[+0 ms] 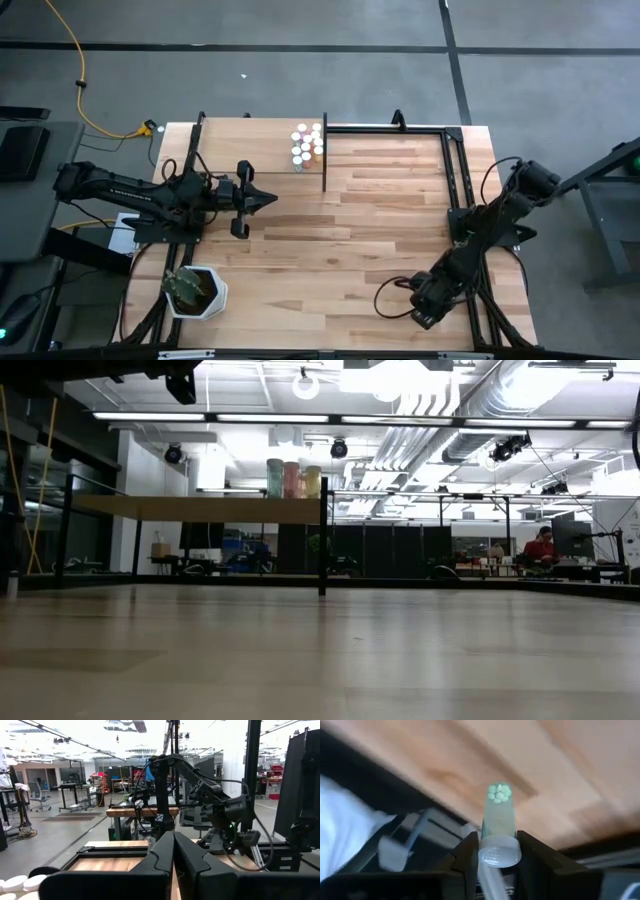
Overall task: Pick and place medicine bottles onto shelf by color
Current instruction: Put the green pill bottle on the shelf
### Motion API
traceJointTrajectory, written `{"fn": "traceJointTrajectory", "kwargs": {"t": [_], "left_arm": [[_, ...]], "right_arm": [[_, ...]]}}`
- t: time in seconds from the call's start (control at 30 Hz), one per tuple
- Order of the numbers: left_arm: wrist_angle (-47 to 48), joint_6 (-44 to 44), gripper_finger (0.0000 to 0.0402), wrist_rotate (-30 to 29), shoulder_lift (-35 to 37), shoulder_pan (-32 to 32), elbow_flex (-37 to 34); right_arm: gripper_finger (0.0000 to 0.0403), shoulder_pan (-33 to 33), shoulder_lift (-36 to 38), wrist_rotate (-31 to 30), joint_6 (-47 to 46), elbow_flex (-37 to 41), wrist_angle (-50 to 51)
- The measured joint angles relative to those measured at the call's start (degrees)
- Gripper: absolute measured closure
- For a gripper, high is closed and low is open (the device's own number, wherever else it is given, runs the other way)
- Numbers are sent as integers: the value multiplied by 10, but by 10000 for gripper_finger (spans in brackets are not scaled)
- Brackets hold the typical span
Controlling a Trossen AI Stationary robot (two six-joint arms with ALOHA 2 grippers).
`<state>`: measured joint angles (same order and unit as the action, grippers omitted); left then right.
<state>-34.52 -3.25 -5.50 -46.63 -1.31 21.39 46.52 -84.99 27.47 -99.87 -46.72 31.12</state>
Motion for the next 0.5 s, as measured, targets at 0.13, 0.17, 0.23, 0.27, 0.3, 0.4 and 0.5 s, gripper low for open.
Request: {"fn": "traceJointTrajectory", "kwargs": {"t": [0.13,0.17,0.23,0.27,0.3,0.4,0.5], "left_arm": [[0,0,401,0,0,0,0],[0,0,401,0,0,0,0],[-1,0,401,0,0,0,0],[-3,0,401,0,0,0,0],[-3,0,401,0,0,0,2],[-3,19,400,-1,0,0,12],[-2,42,392,0,0,0,16]], "right_arm": [[293,-30,19,-26,64,0,-55],[293,-42,25,-41,86,0,-65],[294,-68,36,-71,144,-8,-72],[295,-84,40,-83,181,-14,-71],[297,-101,42,-94,221,-24,-69],[298,-152,43,-123,353,-64,-60],[298,-198,43,-160,479,-119,-34]]}}
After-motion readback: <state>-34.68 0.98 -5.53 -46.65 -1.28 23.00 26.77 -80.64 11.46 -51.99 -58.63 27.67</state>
